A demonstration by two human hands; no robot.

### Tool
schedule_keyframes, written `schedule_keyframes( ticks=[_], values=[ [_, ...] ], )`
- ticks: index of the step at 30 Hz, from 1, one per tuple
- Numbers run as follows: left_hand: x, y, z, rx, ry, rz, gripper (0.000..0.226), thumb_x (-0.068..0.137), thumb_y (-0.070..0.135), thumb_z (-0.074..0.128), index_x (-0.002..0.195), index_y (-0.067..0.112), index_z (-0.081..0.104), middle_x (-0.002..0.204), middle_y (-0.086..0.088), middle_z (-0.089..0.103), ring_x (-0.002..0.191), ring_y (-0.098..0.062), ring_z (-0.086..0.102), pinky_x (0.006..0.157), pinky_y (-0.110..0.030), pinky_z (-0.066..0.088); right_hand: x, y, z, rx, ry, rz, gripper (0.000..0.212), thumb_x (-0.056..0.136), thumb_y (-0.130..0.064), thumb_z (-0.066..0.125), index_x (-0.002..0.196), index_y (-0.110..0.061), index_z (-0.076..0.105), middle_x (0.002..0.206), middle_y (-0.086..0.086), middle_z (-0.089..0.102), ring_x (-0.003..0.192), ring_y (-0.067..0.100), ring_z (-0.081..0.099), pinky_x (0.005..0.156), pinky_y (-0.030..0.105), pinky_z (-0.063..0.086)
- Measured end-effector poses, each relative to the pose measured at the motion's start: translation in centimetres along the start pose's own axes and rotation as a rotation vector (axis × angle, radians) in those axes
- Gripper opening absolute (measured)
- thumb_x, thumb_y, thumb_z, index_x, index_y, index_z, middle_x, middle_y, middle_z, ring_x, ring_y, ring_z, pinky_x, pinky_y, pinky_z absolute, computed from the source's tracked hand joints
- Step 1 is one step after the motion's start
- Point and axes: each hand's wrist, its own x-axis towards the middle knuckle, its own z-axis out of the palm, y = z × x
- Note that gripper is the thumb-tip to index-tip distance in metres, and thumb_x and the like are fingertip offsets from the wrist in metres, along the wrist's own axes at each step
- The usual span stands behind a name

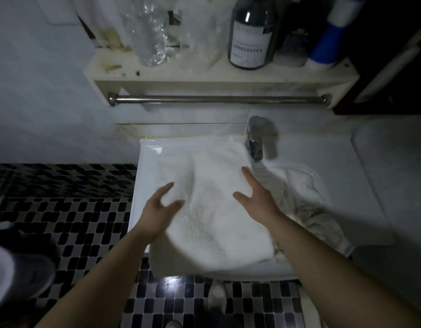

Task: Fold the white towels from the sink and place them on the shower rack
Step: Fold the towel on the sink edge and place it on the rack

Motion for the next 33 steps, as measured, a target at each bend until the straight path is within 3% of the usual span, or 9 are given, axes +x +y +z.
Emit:
schedule_keyframes(
  ticks=[3, 8, 11, 17, 21, 25, 28, 30, 33],
  values=[
    [-1.7, 2.5, -1.3, -0.15, 0.016, 0.029, 0.048, 0.075, 0.048, 0.083, 0.12, 0.05, 0.066, 0.11, 0.025, 0.072, 0.094, -0.024, 0.07, 0.09, -0.046, 0.059, -1.7, -2.0, -2.2, 0.059, 0.037, -0.077, 0.05, 0.094, -0.035, 0.069, 0.138, -0.049, 0.05, 0.137, -0.032, 0.046, 0.131, -0.001, 0.045, 0.097, 0.007, 0.033],
    [-3.9, 6.8, -2.2, -0.172, 0.017, 0.13, 0.035, 0.078, 0.041, 0.083, 0.11, 0.049, 0.072, 0.102, 0.011, 0.075, 0.077, -0.009, 0.072, 0.066, -0.025, 0.059, -5.2, -3.8, -5.5, 0.168, 0.184, -0.133, 0.031, 0.09, -0.028, 0.074, 0.104, -0.054, 0.065, 0.121, -0.037, 0.058, 0.114, -0.018, 0.05, 0.086, -0.001, 0.035],
    [-3.9, 8.7, -1.8, -0.171, -0.032, 0.195, 0.032, 0.081, 0.033, 0.082, 0.11, 0.042, 0.073, 0.113, 0.021, 0.071, 0.089, -0.015, 0.074, 0.077, -0.039, 0.062, -6.8, -4.2, -6.9, 0.205, 0.25, -0.116, 0.03, 0.089, -0.026, 0.075, 0.104, -0.05, 0.066, 0.12, -0.033, 0.061, 0.116, -0.011, 0.052, 0.087, 0.004, 0.037],
    [-2.1, 13.2, 0.1, -0.077, -0.169, 0.402, 0.028, 0.082, 0.034, 0.08, 0.102, 0.051, 0.07, 0.112, 0.03, 0.066, 0.092, -0.001, 0.068, 0.068, -0.015, 0.055, -10.8, -4.9, -9.0, 0.244, 0.473, -0.034, 0.033, 0.088, -0.026, 0.076, 0.102, -0.053, 0.064, 0.111, -0.034, 0.062, 0.104, -0.018, 0.053, 0.083, 0.007, 0.041],
    [-0.8, 14.9, 1.9, -0.045, -0.293, 0.481, 0.031, 0.085, 0.03, 0.08, 0.111, 0.044, 0.07, 0.118, 0.034, 0.064, 0.104, 0.008, 0.063, 0.085, -0.023, 0.053, -13.8, -5.4, -8.9, 0.273, 0.682, 0.052, 0.022, 0.085, -0.036, 0.078, 0.092, -0.053, 0.066, 0.102, -0.028, 0.066, 0.092, -0.015, 0.059, 0.07, 0.005, 0.044],
    [-0.9, 17.2, 3.5, -0.032, -0.42, 0.531, 0.032, 0.088, 0.034, 0.076, 0.106, 0.059, 0.065, 0.103, 0.051, 0.059, 0.097, 0.026, 0.055, 0.08, -0.006, 0.045, -18.3, -6.1, -8.0, 0.285, 1.035, 0.118, 0.017, 0.08, -0.054, 0.072, 0.092, -0.042, 0.07, 0.087, -0.024, 0.07, 0.076, -0.005, 0.066, 0.057, 0.012, 0.05],
    [-1.4, 18.4, 4.4, -0.07, -0.556, 0.513, 0.036, 0.087, 0.033, 0.078, 0.106, 0.062, 0.066, 0.084, 0.045, 0.064, 0.079, 0.023, 0.06, 0.069, 0.003, 0.044, -22.6, -7.0, -6.5, 0.267, 1.222, 0.186, 0.02, 0.075, -0.065, 0.066, 0.089, -0.05, 0.067, 0.082, -0.033, 0.065, 0.071, -0.011, 0.063, 0.042, 0.007, 0.042],
    [-1.8, 18.6, 5.3, -0.064, -0.651, 0.523, 0.037, 0.085, 0.03, 0.08, 0.112, 0.052, 0.069, 0.075, 0.04, 0.065, 0.065, 0.02, 0.059, 0.062, 0.002, 0.043, -25.7, -7.3, -5.4, 0.22, 1.319, 0.251, 0.01, 0.08, -0.059, 0.071, 0.086, -0.053, 0.065, 0.082, -0.031, 0.066, 0.073, -0.009, 0.063, 0.048, 0.008, 0.043],
    [-3.6, 18.8, 7.0, -0.016, -0.76, 0.571, 0.038, 0.083, 0.029, 0.082, 0.11, 0.051, 0.068, 0.096, 0.035, 0.068, 0.081, 0.028, 0.056, 0.071, 0.003, 0.042, -30.1, -7.4, -3.6, 0.184, 1.416, 0.305, 0.011, 0.086, -0.046, 0.073, 0.082, -0.053, 0.065, 0.085, -0.039, 0.064, 0.079, -0.015, 0.06, 0.06, 0.013, 0.042]
  ],
)
